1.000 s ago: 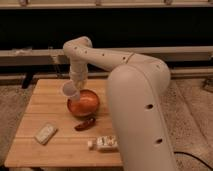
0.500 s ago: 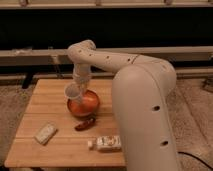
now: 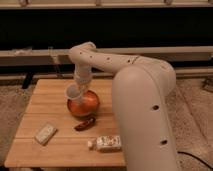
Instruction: Place the ceramic cup in the ceramic bowl
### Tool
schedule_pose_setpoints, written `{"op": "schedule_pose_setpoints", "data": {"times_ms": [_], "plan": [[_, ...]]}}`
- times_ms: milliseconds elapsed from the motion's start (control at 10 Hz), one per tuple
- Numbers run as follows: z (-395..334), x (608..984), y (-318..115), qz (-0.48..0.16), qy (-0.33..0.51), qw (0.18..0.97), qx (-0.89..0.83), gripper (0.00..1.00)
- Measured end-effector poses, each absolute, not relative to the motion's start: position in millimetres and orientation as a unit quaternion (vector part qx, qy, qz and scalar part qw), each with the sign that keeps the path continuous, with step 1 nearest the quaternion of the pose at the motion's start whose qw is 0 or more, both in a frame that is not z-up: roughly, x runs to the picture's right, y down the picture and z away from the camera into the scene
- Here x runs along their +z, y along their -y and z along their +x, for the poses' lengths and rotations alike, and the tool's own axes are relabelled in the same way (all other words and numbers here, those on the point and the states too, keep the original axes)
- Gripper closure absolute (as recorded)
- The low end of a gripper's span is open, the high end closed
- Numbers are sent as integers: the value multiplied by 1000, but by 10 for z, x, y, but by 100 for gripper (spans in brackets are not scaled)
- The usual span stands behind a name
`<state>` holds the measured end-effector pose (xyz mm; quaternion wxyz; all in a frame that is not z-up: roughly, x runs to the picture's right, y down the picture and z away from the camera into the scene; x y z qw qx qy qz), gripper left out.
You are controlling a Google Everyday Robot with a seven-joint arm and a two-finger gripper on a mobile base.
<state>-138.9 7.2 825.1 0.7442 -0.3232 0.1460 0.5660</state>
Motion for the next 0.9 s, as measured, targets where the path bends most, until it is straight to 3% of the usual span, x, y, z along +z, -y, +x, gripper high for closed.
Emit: {"op": "schedule_pose_setpoints", "data": {"times_ms": [200, 900], "plan": [[-1431, 8268, -85, -324, -145, 744, 567, 1], [-1415, 8276, -100, -320, -145, 744, 568, 0]]}}
